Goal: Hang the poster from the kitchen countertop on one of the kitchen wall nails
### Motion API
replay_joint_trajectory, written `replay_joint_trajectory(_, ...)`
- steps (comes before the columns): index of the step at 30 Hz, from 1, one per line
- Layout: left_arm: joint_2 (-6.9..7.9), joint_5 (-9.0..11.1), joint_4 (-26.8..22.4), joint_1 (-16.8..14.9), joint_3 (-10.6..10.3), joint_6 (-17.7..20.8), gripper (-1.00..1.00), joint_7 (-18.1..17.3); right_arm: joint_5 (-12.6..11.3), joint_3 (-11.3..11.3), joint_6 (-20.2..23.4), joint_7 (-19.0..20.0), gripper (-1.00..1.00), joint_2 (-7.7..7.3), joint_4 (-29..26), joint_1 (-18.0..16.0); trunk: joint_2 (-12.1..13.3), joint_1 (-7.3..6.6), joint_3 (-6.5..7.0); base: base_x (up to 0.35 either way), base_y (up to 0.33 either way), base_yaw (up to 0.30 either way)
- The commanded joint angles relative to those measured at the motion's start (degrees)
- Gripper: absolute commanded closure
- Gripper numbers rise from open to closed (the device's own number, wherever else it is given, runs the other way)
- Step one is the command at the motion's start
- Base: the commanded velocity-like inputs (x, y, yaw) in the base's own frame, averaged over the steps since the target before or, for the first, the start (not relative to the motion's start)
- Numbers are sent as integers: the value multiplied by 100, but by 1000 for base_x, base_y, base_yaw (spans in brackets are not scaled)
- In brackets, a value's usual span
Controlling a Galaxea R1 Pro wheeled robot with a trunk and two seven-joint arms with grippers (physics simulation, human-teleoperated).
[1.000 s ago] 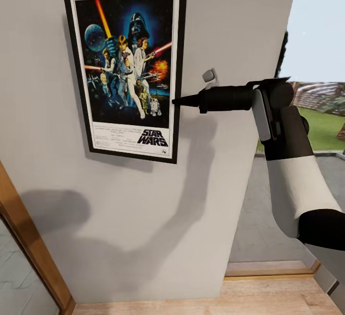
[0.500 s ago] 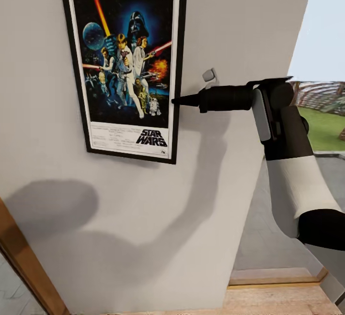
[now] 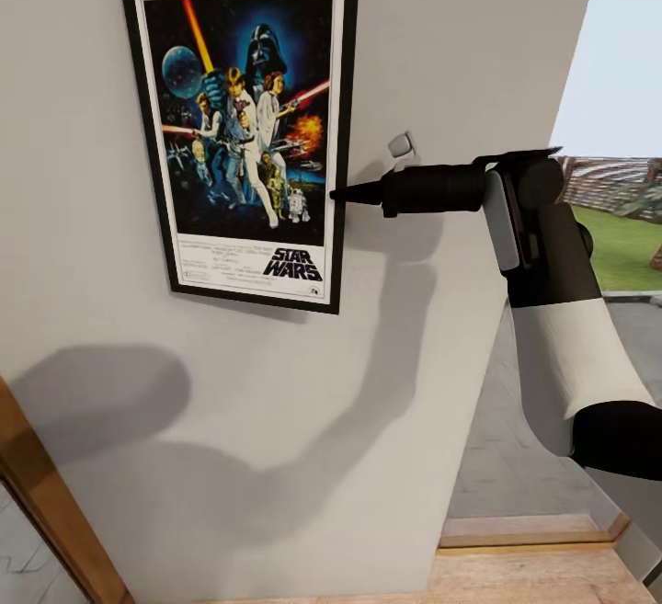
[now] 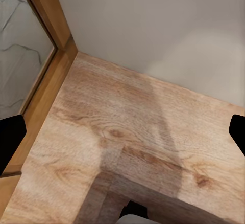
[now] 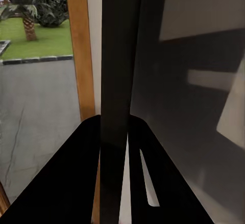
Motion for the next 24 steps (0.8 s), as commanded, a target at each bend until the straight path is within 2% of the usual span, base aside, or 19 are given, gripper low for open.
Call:
replay_joint_trajectory(1, -1, 59, -2, 2, 12, -1, -100, -46, -41, 8, 47, 0, 100, -5, 2, -3, -4, 2, -2, 0, 0, 0)
replay_joint_trajectory(24, -1, 59, -4, 1, 12, -1, -100, -46, -41, 12, 47, 0, 100, 4, 1, -3, -4, 2, -2, 0, 0, 0)
